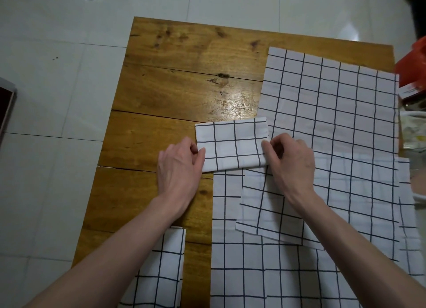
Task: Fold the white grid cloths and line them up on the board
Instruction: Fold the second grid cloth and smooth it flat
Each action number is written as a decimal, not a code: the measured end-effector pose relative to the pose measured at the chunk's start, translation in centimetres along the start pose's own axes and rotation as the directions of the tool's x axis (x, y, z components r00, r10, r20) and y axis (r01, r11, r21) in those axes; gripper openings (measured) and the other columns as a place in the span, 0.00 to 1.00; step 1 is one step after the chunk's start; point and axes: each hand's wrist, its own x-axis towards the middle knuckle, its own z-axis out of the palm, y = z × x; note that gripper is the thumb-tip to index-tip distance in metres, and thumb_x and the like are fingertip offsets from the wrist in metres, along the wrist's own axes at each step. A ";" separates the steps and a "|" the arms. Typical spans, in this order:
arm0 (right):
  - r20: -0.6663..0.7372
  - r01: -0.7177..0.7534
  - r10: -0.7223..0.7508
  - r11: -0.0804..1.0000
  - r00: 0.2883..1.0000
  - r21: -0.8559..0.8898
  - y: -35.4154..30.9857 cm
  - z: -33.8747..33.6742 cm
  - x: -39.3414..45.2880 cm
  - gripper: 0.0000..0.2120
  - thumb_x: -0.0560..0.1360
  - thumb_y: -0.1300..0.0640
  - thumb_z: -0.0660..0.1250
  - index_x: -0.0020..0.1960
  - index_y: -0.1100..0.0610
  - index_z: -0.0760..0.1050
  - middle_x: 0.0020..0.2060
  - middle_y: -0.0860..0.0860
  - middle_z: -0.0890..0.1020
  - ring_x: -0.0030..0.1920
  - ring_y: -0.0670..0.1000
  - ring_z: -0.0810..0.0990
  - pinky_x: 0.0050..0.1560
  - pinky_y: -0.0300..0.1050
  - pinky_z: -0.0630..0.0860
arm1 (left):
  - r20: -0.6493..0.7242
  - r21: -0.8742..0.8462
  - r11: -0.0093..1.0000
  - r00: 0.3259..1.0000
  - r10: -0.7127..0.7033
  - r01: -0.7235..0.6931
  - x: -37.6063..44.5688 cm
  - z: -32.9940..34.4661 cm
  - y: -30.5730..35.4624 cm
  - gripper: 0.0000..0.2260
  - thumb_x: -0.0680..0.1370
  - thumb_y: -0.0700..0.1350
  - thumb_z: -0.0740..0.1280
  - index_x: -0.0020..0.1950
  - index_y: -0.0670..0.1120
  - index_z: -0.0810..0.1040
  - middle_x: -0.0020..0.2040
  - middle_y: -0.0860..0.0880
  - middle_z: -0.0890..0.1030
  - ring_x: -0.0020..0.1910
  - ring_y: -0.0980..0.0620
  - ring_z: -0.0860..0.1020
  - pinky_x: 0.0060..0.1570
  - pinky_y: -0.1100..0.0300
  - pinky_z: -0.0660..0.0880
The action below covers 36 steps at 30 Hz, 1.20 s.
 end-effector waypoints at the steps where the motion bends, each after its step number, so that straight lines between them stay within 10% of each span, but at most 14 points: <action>1: -0.008 -0.003 0.003 1.000 1.000 0.009 -0.1 0.0 0.0 0.12 0.82 0.46 0.66 0.47 0.53 0.77 0.37 0.47 0.79 0.41 0.53 0.76 0.47 0.58 0.75 | -0.020 -0.003 1.000 1.000 0.011 -0.011 -0.1 -0.1 0.1 0.07 0.84 0.52 0.63 0.50 0.51 0.70 0.40 0.54 0.72 0.42 0.51 0.72 0.47 0.51 0.73; 6: -0.083 0.233 -0.239 0.970 0.968 -0.076 -0.7 -1.2 -2.6 0.12 0.85 0.54 0.62 0.62 0.58 0.78 0.52 0.54 0.81 0.49 0.58 0.78 0.48 0.55 0.73 | -0.072 0.068 0.963 0.961 0.267 -0.262 -2.6 0.0 0.2 0.10 0.85 0.48 0.61 0.64 0.46 0.72 0.52 0.49 0.75 0.49 0.50 0.72 0.49 0.50 0.75; 12: 0.306 0.605 -0.541 0.777 0.783 -0.176 -1.5 0.2 -8.9 0.27 0.87 0.47 0.55 0.83 0.56 0.62 0.82 0.51 0.65 0.82 0.50 0.61 0.77 0.53 0.63 | 0.162 0.308 0.850 0.904 0.396 -0.428 -8.9 2.0 0.9 0.27 0.82 0.49 0.58 0.79 0.40 0.66 0.77 0.41 0.71 0.77 0.43 0.68 0.76 0.43 0.67; 25: 0.377 0.583 -0.470 0.762 0.798 -0.282 -1.9 1.6 -8.7 0.28 0.87 0.43 0.50 0.83 0.55 0.61 0.83 0.50 0.61 0.83 0.50 0.58 0.79 0.54 0.60 | 0.246 0.371 0.861 0.931 0.270 -0.348 -8.3 3.2 0.3 0.34 0.80 0.51 0.68 0.82 0.41 0.61 0.80 0.42 0.66 0.81 0.42 0.63 0.77 0.40 0.65; 36: 0.416 0.537 -0.399 0.790 0.817 -0.296 -0.7 1.2 -8.4 0.33 0.87 0.38 0.42 0.85 0.56 0.55 0.84 0.52 0.56 0.84 0.50 0.54 0.81 0.56 0.55 | 0.243 0.390 0.867 0.943 0.229 -0.311 -8.9 4.1 -0.5 0.30 0.86 0.56 0.50 0.85 0.46 0.50 0.86 0.45 0.50 0.85 0.46 0.48 0.81 0.42 0.55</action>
